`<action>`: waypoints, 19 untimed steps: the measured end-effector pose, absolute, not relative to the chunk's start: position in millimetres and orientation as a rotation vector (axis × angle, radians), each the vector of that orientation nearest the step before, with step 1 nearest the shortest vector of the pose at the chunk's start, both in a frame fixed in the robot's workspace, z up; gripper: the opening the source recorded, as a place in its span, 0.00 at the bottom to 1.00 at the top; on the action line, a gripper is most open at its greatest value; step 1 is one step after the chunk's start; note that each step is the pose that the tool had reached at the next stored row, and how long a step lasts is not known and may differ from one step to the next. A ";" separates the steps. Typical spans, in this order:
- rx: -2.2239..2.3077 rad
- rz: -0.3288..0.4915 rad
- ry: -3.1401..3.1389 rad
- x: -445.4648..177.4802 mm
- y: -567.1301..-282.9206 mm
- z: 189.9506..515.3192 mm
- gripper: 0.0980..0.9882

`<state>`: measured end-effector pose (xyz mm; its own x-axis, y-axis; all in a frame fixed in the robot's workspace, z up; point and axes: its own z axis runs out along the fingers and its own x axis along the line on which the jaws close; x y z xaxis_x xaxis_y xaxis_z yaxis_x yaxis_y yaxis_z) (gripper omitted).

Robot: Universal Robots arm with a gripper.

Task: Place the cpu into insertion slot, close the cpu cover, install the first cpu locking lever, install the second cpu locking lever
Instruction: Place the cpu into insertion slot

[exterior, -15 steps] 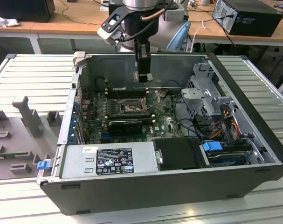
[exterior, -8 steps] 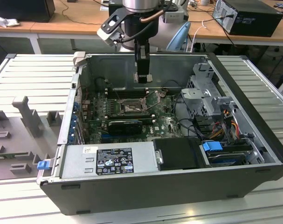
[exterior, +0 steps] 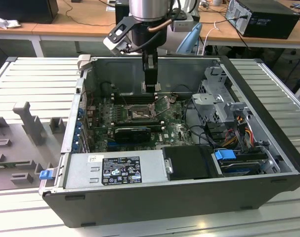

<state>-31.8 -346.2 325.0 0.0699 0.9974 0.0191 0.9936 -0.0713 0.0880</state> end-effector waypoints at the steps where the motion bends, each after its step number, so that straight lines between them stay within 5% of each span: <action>1: 2.260 0.115 2.105 -31.8 -346.2 324.2 0.48; 19: 2.259 0.114 2.105 -31.8 -346.2 316.1 0.48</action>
<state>-31.8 -346.2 316.1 0.0698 0.9974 0.0191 0.9936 -0.0712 0.0880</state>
